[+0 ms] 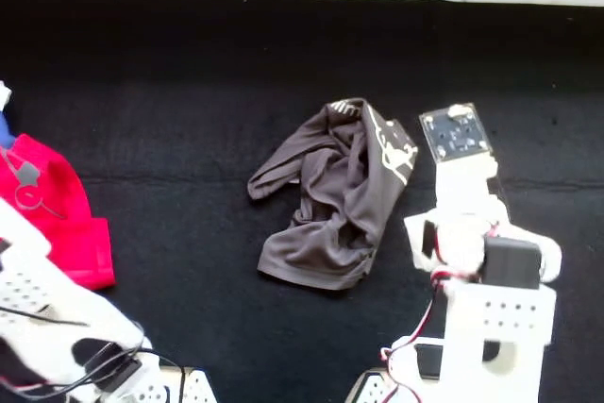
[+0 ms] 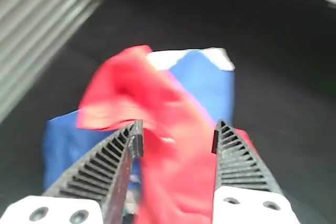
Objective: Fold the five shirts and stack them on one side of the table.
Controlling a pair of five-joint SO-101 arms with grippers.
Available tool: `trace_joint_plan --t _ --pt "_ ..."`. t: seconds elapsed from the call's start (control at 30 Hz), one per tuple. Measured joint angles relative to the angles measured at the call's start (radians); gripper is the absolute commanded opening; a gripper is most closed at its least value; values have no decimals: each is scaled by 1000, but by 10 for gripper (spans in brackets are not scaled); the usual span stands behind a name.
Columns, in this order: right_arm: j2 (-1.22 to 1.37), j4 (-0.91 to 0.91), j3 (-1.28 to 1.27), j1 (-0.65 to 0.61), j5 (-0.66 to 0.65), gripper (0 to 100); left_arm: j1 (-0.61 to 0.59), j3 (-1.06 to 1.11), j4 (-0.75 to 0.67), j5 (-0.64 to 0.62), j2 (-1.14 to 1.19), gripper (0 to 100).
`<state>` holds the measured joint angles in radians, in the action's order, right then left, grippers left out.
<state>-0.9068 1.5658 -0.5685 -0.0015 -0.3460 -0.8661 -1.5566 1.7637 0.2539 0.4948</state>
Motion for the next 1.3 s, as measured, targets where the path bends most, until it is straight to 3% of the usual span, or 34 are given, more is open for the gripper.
trace_joint_plan --t 0.27,0.47,0.63,0.87,1.07,1.3 --pt "35 0 6 25 0 155 397 468 6 -6 -275 210" --pt "15 -2 153 218 0 155 766 980 -11 -86 -354 211" --pt "9 -2 209 364 0 155 984 1289 -144 -212 -285 211" --pt "9 17 209 405 0 155 1146 1458 -253 -233 -127 211" --pt "9 61 209 405 0 155 1162 1551 -244 -233 -91 211" --pt "9 91 209 405 0 155 1240 1659 -351 -233 -43 207"
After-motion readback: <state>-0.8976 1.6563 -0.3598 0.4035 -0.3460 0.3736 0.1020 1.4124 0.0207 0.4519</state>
